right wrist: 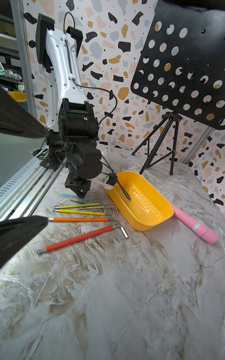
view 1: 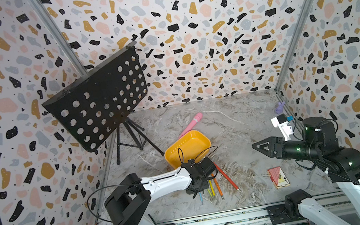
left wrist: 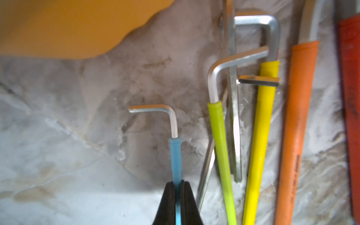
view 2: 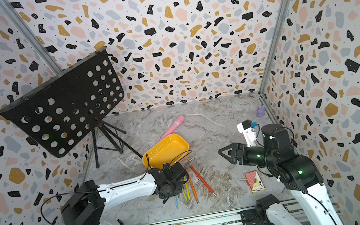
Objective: Put the hex key on the desktop into the storage box
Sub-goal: Pick up the Allen key from the center of the board, then place the Allen key in the storage box.
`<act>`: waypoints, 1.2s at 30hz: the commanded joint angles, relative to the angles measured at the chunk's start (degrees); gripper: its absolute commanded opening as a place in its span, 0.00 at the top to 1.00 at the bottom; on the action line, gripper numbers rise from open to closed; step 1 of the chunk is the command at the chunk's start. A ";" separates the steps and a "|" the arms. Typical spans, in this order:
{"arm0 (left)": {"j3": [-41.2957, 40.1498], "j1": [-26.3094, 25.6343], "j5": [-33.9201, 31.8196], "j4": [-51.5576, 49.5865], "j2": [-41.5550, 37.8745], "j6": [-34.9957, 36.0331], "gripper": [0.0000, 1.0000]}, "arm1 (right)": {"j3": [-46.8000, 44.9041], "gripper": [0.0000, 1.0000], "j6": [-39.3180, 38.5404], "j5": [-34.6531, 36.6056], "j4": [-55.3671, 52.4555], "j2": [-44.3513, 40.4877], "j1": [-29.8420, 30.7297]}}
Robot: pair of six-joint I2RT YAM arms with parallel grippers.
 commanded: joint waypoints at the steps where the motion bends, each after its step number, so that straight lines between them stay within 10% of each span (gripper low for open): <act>1: 2.60 -0.62 -2.50 -6.10 -4.29 1.93 1.00 | 2.01 0.32 -0.93 0.65 -1.05 0.25 0.25; 16: 19.54 0.69 -8.63 -19.29 -11.19 23.76 1.00 | 1.61 0.33 -0.38 0.40 -0.71 0.16 0.26; 29: 32.16 9.56 -18.12 -14.05 6.78 59.26 1.00 | 1.78 0.33 -0.51 0.12 -1.50 -0.17 0.25; 36: 34.75 12.93 -18.61 -10.36 16.12 66.74 1.00 | 2.12 0.33 -0.53 0.21 -2.08 -0.21 0.29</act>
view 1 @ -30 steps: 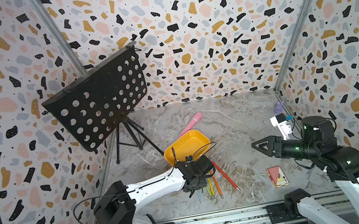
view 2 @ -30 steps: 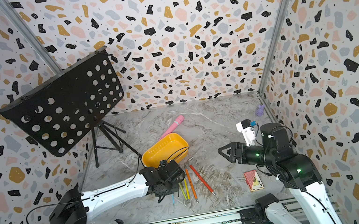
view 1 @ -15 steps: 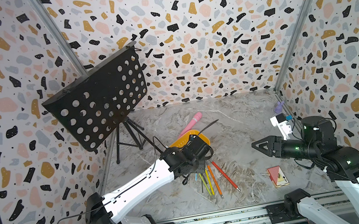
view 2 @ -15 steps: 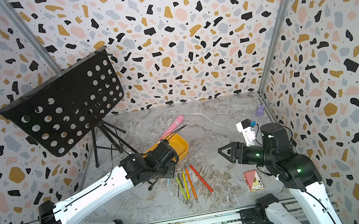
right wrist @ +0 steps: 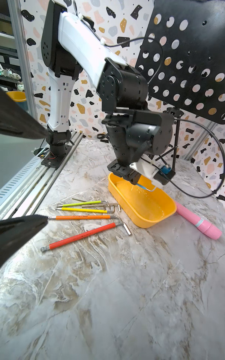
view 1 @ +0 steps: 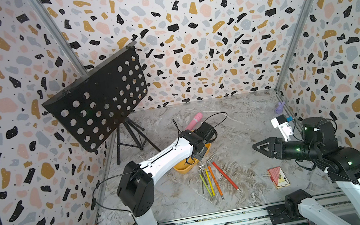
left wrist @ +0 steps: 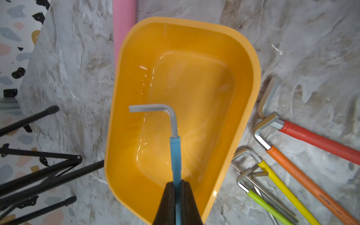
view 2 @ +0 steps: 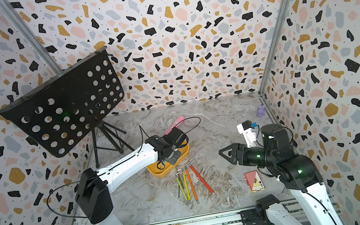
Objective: Put the hex key on the desktop into the storage box
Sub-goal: Place the Allen key in the storage box.
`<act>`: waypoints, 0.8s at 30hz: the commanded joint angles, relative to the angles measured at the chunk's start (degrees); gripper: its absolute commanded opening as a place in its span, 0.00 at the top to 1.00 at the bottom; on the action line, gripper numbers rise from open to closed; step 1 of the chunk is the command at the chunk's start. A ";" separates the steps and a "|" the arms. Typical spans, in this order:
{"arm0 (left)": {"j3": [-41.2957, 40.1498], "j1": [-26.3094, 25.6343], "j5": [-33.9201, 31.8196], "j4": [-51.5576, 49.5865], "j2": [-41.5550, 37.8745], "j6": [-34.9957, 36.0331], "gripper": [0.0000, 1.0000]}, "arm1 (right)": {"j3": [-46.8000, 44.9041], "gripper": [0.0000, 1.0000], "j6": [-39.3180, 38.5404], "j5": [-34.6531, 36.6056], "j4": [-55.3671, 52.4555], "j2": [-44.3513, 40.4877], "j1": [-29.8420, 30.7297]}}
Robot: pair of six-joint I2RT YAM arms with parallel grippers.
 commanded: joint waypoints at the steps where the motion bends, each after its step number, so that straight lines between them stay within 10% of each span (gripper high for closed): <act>1: 2.01 1.58 -1.63 2.01 3.53 6.28 1.00 | 2.03 0.33 -0.61 -0.29 -0.74 -0.44 0.25; 24: -5.85 3.79 15.02 7.64 4.21 -12.91 1.00 | 1.20 0.33 -0.68 -0.38 -0.46 -0.59 0.24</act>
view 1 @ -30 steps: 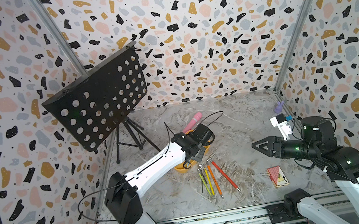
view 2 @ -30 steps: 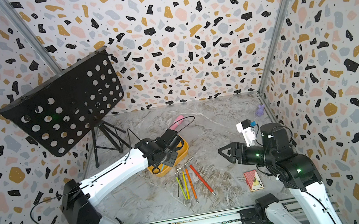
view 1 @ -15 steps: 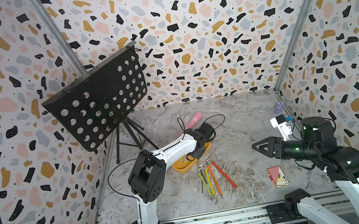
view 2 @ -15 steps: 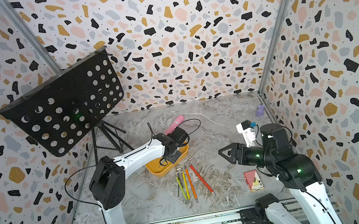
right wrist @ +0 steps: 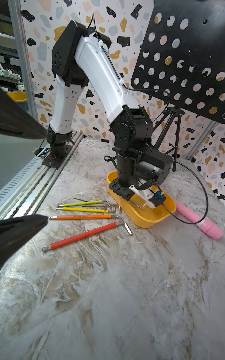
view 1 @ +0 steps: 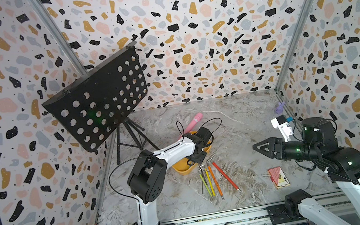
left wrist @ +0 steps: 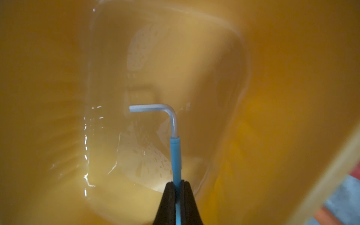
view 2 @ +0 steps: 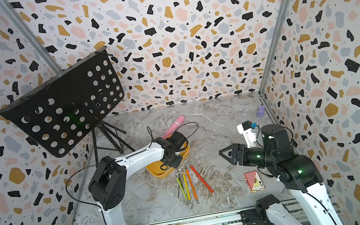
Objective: Put the hex key on the desktop into the storage box
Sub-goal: Place the Allen key in the storage box.
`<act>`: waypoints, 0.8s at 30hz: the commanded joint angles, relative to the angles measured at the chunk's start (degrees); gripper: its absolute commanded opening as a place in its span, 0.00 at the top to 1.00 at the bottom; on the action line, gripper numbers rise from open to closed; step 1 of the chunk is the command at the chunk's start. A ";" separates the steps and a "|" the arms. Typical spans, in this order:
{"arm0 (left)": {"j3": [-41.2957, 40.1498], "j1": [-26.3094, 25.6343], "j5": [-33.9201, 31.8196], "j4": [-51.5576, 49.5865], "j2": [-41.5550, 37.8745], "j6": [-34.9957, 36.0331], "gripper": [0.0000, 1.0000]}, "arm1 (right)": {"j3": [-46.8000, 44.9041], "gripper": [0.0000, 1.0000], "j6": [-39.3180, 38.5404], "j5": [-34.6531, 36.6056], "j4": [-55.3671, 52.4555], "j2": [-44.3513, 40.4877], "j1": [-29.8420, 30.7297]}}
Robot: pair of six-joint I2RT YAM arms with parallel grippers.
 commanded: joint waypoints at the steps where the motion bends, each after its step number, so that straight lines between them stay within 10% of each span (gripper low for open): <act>1: -0.78 0.18 4.21 1.05 -2.80 -8.56 1.00 | 1.15 0.33 -0.73 -0.38 -0.30 -0.51 0.32; 14: -0.02 1.04 3.93 0.44 -1.68 -11.01 1.00 | 0.62 0.33 -0.85 -0.38 -0.59 -0.93 0.26; 19: 1.13 0.99 2.96 -0.97 -1.80 -10.94 0.65 | 0.50 0.32 -0.71 -0.26 -0.55 -0.78 0.26; 24: 0.81 0.93 1.65 -1.28 -4.88 -12.29 0.60 | 0.35 0.33 -0.69 -0.17 -0.55 -0.81 0.24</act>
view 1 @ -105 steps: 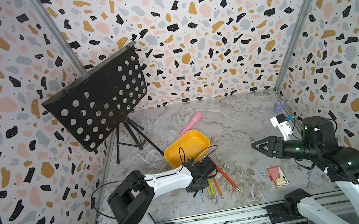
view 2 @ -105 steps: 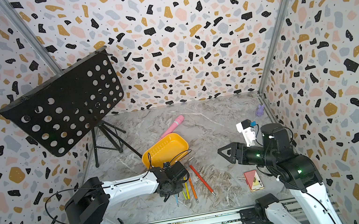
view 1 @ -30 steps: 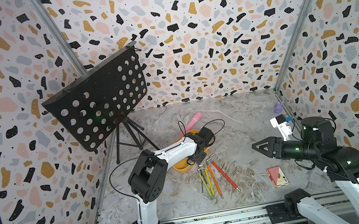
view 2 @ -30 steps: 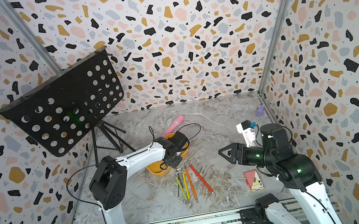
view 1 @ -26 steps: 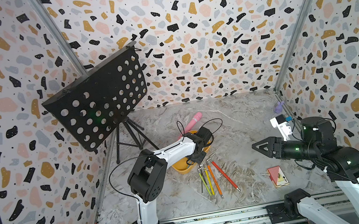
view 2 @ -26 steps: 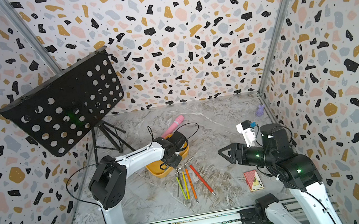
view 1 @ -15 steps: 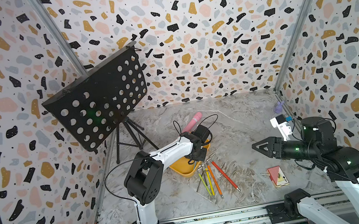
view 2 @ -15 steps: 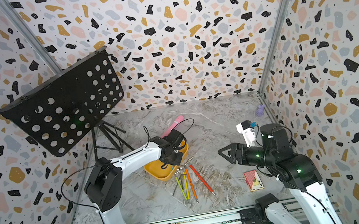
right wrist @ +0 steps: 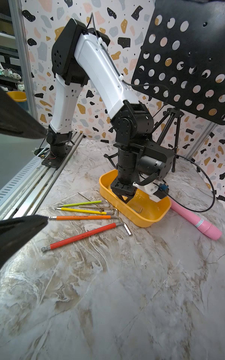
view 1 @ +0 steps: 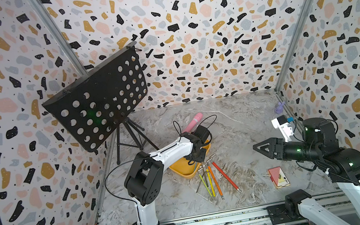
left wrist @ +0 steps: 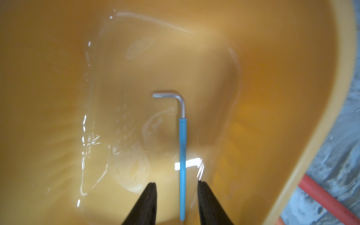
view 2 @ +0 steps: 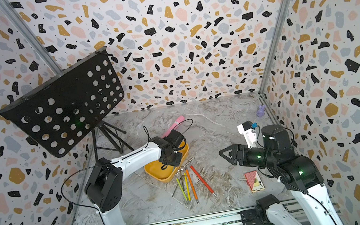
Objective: Put the hex key on the desktop into the storage box
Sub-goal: Place the Allen key in the storage box, then pick up the Allen key from the center of the board.
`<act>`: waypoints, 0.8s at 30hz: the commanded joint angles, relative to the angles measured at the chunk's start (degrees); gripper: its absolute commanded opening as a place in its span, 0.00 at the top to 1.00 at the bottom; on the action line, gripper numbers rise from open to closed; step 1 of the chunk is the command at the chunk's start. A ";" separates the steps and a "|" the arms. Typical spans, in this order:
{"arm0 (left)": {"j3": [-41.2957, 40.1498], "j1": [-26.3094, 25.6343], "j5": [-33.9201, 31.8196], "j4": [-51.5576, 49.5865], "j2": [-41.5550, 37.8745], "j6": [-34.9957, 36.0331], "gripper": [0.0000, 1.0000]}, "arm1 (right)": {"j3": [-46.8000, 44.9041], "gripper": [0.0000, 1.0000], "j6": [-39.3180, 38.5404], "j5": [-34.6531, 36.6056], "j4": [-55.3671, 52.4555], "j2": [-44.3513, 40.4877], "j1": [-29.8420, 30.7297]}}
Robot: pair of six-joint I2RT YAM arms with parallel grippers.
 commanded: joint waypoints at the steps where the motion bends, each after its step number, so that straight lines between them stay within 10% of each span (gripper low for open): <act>1: 1.13 0.19 -2.73 -1.37 -4.19 -1.53 0.59 | 0.41 0.32 -0.66 -0.20 -0.51 -0.26 0.22; 24: -7.77 -7.52 -1.79 -7.17 -27.87 -28.01 0.57 | -0.01 0.32 -1.10 -1.26 1.07 -0.47 0.22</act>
